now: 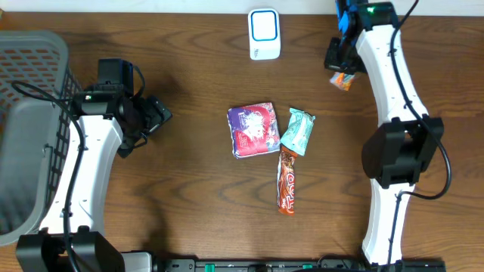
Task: Scan the item barcode
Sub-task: 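Hold the Kleenex pack in front of the scanner window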
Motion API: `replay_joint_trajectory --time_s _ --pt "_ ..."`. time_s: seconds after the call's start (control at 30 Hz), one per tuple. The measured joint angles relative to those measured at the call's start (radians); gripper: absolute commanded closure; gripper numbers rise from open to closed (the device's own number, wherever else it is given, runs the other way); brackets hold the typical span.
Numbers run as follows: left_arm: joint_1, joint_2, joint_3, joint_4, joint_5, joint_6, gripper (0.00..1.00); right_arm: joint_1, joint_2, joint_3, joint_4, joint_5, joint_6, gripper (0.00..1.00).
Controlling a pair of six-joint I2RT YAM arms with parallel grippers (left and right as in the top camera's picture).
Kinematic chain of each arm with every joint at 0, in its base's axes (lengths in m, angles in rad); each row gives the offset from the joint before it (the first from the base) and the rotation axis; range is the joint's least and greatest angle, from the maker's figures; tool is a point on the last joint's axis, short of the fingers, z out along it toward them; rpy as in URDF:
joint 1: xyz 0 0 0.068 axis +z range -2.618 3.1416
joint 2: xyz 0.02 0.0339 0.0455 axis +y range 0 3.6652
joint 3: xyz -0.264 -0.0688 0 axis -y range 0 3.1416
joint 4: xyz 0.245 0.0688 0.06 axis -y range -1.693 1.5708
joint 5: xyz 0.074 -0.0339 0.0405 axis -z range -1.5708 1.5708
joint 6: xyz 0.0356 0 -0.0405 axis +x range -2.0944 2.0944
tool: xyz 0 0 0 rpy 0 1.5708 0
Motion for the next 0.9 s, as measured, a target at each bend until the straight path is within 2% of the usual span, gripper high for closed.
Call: replay_joint_trajectory --time_s 0.23,0.57,0.9 --pt "0.000 0.000 0.000 0.000 0.000 0.000 0.02 0.004 0.000 -0.006 0.142 -0.160 0.009 0.99" --pt "0.000 0.000 0.000 0.000 0.000 0.000 0.02 0.050 0.000 -0.007 0.286 -0.220 0.025 0.99" --pt "0.000 0.000 0.000 0.000 0.000 0.000 0.02 0.076 0.000 -0.007 0.303 -0.225 0.055 0.99"
